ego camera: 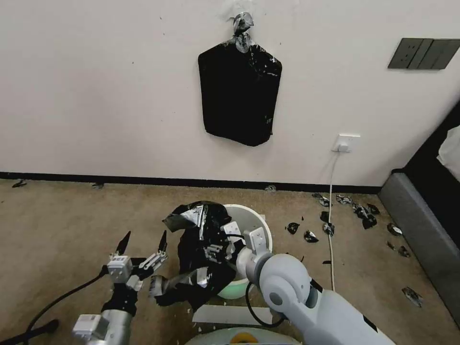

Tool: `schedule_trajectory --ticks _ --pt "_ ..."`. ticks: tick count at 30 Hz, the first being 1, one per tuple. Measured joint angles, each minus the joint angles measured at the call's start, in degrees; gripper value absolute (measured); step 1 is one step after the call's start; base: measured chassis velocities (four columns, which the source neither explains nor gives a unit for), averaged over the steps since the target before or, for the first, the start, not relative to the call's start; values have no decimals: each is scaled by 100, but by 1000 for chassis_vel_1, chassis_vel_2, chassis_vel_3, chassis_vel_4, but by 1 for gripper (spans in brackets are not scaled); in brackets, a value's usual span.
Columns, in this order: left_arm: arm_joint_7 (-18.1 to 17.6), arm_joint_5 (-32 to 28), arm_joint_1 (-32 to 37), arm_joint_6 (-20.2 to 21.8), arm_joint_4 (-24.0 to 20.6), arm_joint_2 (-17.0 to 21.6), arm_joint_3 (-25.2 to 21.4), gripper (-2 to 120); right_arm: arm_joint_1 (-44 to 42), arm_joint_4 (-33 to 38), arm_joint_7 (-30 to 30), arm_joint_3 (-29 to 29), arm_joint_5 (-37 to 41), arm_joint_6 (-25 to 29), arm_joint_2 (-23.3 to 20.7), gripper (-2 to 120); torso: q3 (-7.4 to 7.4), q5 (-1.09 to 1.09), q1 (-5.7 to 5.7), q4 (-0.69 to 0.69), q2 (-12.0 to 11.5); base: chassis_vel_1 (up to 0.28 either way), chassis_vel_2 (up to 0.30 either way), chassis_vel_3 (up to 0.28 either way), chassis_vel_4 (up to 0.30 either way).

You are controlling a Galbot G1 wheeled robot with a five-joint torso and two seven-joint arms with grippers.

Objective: Place a trash bag onto the trash bin.

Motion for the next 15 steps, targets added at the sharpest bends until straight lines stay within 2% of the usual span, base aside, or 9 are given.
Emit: schedule_trajectory --ticks 1,3,6,7,10,11,13,15 --pt "-5 -3 -6 0 0 7 0 100 -5 -1 8 4 31 0 -6 45 0 0 0 0 0 0 0 0 0" --pt "-6 -5 -9 0 0 14 0 100 -7 -1 13 7 43 0 -8 42 0 0 0 0 0 0 0 0 0" --pt "-9 -6 -10 2 0 49 44 100 -10 -1 26 12 50 2 -5 27 0 0 0 0 0 0 0 0 0" --pt "-9 -6 -10 2 0 49 44 100 -10 -1 26 12 50 2 -5 27 0 0 0 0 0 0 0 0 0" --pt "0 -34 -3 110 0 163 98 100 -20 4 46 18 50 3 -7 14 0 0 0 0 0 0 0 0 0" --pt "0 -34 -3 110 0 163 98 100 -20 4 46 18 50 3 -7 14 0 0 0 0 0 0 0 0 0" --pt "122 -168 19 337 -7 332 125 100 -26 52 51 20 50 4 -26 1 0 0 0 0 0 0 0 0 0" --pt "200 -276 29 497 -26 414 133 100 -26 74 51 19 50 5 -36 0 0 0 0 0 0 0 0 0 0"
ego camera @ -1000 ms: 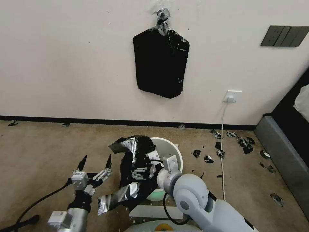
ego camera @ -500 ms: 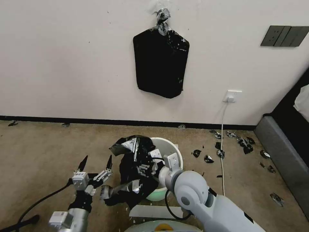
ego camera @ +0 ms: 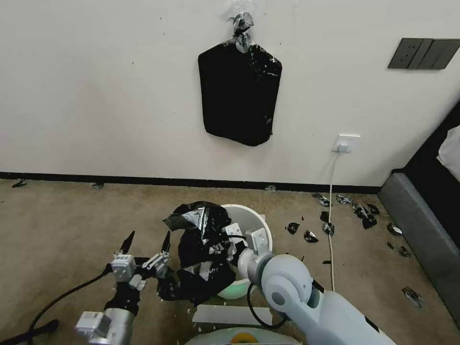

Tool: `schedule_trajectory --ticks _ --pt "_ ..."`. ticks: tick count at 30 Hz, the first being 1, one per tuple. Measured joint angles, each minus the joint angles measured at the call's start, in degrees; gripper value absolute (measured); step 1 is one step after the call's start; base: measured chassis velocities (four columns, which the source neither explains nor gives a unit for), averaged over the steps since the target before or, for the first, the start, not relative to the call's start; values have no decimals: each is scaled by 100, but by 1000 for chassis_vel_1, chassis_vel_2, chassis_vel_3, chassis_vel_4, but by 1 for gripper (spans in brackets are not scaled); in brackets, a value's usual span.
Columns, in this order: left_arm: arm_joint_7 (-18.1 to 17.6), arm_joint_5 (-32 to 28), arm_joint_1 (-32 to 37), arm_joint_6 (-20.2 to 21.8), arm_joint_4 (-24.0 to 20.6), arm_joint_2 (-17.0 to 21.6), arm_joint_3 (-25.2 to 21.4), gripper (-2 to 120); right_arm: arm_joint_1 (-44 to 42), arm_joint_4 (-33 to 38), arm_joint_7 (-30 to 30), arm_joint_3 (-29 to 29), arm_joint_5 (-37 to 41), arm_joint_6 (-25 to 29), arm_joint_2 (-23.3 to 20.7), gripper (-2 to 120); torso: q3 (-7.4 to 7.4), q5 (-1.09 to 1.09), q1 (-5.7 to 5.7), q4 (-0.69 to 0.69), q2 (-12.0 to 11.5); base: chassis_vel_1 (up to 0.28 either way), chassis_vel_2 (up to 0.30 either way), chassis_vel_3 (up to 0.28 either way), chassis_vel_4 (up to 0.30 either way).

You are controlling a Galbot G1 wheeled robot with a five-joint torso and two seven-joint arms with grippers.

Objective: Place a trash bag onto the trash bin.

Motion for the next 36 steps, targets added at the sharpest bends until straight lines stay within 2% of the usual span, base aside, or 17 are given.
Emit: schedule_trajectory --ticks 1,2,5,6,7,11,12,15,23,36 --pt "100 -176 5 250 -44 95 6 100 2 21 0 -3 0 0 -6 0 0 0 0 -1 0 0 0 0 0" --pt "100 -176 5 250 -44 95 6 100 2 21 0 -3 0 0 -6 0 0 0 0 -1 0 0 0 0 0" --pt "194 -636 -22 1056 -237 305 16 100 21 67 -13 -11 -2 3 -22 0 0 0 0 0 0 0 0 0 0" --pt "203 -734 -50 1230 -270 347 17 100 28 78 -18 -16 -2 3 -26 0 0 0 0 0 0 0 0 0 0" --pt "203 -734 -50 1230 -270 347 17 100 28 78 -18 -16 -2 3 -26 0 0 0 0 0 0 0 0 0 0" --pt "253 -1153 -297 2355 -358 563 8 100 125 102 -26 -84 -6 5 -22 0 0 0 0 -1 0 0 0 0 0" --pt "253 -1153 -297 2355 -358 563 8 100 125 102 -26 -84 -6 5 -22 0 0 0 0 -1 0 0 0 0 0" --pt "299 -1153 -466 2853 -289 628 -3 100 286 52 -28 -189 0 7 -2 0 0 0 0 -1 0 0 0 0 0" --pt "153 -1083 -775 3183 -52 790 115 100 385 6 -30 -237 32 15 26 0 0 0 0 -1 0 0 0 0 0" --pt "91 -1294 -1506 3313 433 1061 498 100 343 -14 -31 -198 25 22 19 0 0 0 0 -1 0 0 0 0 0"
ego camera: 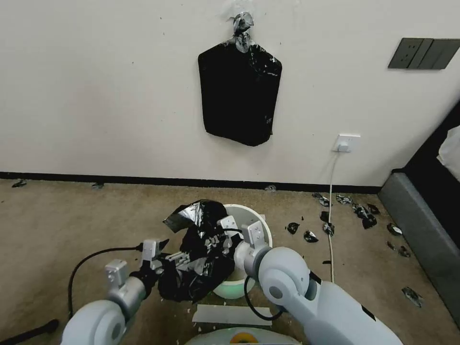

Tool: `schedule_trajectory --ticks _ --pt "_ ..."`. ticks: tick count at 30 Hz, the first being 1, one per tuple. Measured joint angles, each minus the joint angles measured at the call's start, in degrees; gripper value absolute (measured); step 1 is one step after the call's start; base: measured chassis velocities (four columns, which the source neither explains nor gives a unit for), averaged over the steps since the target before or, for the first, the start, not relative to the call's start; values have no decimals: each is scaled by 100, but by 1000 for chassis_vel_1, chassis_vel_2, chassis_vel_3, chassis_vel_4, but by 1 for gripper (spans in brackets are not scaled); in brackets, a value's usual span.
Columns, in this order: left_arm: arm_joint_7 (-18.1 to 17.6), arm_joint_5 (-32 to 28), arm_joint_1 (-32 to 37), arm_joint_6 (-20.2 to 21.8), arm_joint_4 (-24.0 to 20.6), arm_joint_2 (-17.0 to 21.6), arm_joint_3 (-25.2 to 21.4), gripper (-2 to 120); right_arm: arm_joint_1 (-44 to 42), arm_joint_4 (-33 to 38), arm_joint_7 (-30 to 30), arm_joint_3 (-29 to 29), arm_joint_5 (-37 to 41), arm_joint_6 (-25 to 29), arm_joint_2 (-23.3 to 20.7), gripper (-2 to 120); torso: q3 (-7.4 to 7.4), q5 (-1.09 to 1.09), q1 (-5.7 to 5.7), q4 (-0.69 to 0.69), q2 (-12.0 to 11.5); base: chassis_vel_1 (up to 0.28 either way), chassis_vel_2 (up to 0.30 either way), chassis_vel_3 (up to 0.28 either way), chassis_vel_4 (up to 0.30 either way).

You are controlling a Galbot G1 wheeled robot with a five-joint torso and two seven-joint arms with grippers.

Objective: Place a trash bag onto the trash bin.

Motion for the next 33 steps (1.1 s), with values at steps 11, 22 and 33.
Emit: schedule_trajectory --ticks 11,22,33 --pt "42 1 -276 168 275 65 167 87 -31 -9 10 15 -25 1 31 0 0 0 0 0 0 0 0 0 0" --pt "142 43 -499 523 423 109 310 75 -99 -18 13 75 -45 2 58 0 -1 3 0 1 0 0 0 0 0" --pt "83 234 -533 524 446 6 381 34 -237 29 -50 164 -175 21 3 0 -1 3 0 2 1 0 0 0 0"
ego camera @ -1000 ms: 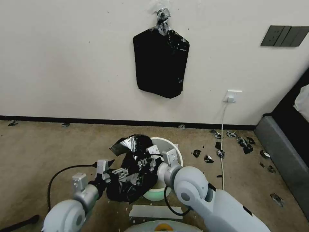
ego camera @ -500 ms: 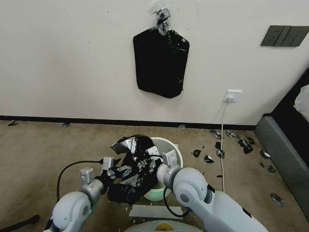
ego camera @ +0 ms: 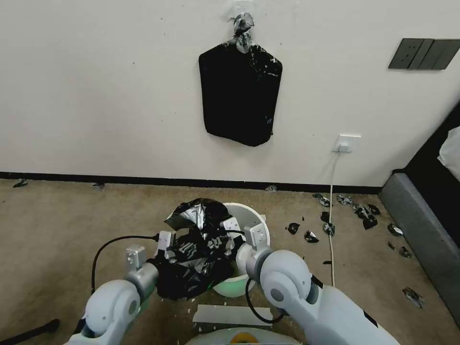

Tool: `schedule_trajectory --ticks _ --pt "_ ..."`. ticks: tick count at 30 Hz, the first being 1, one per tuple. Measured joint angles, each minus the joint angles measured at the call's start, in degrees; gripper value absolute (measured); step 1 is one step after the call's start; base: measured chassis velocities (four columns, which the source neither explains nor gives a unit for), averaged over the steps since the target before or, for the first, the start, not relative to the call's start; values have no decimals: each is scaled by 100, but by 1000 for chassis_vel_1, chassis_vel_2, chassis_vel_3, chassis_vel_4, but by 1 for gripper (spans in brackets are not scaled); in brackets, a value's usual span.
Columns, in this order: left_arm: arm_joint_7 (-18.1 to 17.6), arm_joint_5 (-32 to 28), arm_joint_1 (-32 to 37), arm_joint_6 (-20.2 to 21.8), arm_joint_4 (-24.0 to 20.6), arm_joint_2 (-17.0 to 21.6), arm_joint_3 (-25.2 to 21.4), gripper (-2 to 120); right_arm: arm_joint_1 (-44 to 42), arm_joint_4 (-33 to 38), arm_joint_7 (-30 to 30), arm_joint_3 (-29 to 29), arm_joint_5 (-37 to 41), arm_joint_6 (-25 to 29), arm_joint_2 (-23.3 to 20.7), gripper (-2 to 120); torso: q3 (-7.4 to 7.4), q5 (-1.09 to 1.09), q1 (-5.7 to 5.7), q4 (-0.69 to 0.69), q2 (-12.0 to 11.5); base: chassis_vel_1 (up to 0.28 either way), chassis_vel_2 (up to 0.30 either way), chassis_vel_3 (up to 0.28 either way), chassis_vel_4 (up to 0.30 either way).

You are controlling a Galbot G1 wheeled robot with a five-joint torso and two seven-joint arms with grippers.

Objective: Place a trash bag onto the trash bin.

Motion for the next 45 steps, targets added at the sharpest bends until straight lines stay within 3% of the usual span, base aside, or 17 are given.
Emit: schedule_trajectory --ticks 6,7,8,9,15,25,45 --pt "-60 125 61 -42 43 -43 2 15 -4 2 -32 10 -24 26 0 0 1 -2 0 -3 0 0 0 0 0" --pt "-63 142 86 -60 49 -56 -2 10 1 -4 -39 9 -42 36 -1 0 3 -9 0 3 -1 0 0 0 0" --pt "-60 148 93 -77 45 -71 6 6 9 -5 -71 1 -52 42 13 0 2 -7 0 -5 0 0 0 0 0" --pt "-66 155 99 -91 46 -81 -7 5 18 -11 -89 -1 -59 46 16 0 2 -6 0 -1 -1 0 0 0 0" --pt "-73 181 183 -230 6 -125 -45 5 84 -94 -134 -18 -108 162 29 0 2 -6 0 -2 -1 0 0 0 0" --pt "-400 205 414 -685 -182 -236 -303 5 325 -147 -39 117 -113 341 87 0 2 -5 1 -2 -1 0 0 0 0" --pt "-210 102 943 -1981 -433 -529 -525 4 457 -237 -54 832 54 382 -334 0 1 -2 0 -1 -1 0 0 0 0"
